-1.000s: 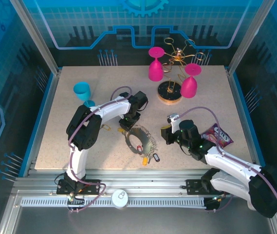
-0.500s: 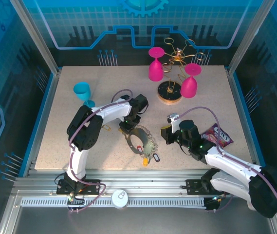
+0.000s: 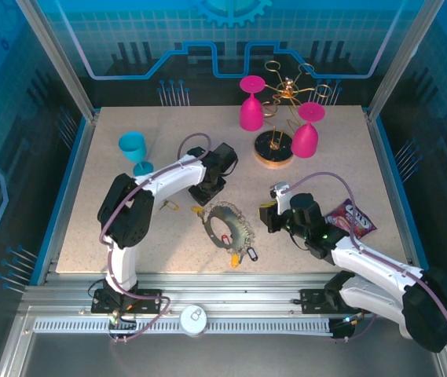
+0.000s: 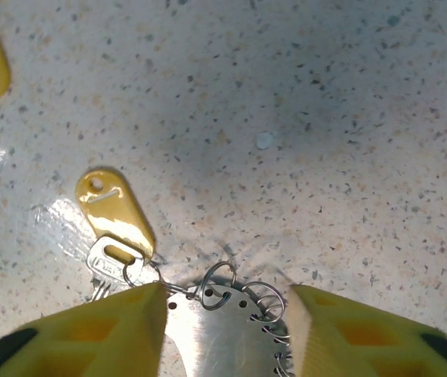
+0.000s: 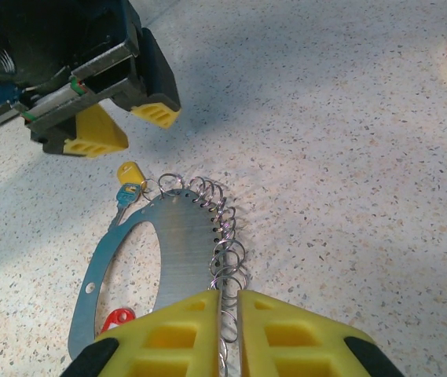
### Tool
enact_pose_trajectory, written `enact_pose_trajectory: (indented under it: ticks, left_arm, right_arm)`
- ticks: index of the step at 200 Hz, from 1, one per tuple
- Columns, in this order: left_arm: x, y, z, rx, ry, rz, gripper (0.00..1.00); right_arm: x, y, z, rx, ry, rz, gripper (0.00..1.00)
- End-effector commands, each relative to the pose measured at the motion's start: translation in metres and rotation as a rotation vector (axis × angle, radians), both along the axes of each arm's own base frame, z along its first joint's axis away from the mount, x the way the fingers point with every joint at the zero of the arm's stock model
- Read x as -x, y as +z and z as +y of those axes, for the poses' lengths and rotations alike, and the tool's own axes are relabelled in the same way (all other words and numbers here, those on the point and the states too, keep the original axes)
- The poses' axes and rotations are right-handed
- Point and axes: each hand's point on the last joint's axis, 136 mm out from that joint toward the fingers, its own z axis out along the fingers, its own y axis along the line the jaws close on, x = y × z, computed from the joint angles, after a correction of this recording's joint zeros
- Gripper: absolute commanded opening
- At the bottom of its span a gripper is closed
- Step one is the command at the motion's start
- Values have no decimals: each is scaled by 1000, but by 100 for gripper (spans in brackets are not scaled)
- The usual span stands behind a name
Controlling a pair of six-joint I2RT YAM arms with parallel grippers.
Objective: Put the keys on the keyring
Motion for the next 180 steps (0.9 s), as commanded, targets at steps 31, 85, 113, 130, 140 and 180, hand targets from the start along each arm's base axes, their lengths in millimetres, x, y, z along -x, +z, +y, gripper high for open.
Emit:
enact_pose_trajectory:
  ticks: [31,85,113,130,140,180]
  left_arm:
    - [-9,-3,-10,125,-232,71,33]
    - [6,-19,-6,257,-320,166,41]
    - [9,-23,-6,280,-330,172,42]
    - [8,-28,-7,312,-316,163,42]
    - [7,-30,-9,337,-313,158,42]
    - [9,-41,-11,380,-303,170,40]
  right_arm:
    - [1,2,-5,1,-12,8,14]
    - [4,2,-7,-3,-19,11,14]
    - [4,2,-8,-7,-22,13,13]
    - [5,3,-8,-6,-22,14,13]
    - [5,3,-9,-7,-22,14,13]
    - [7,7,-11,-11,-25,2,13]
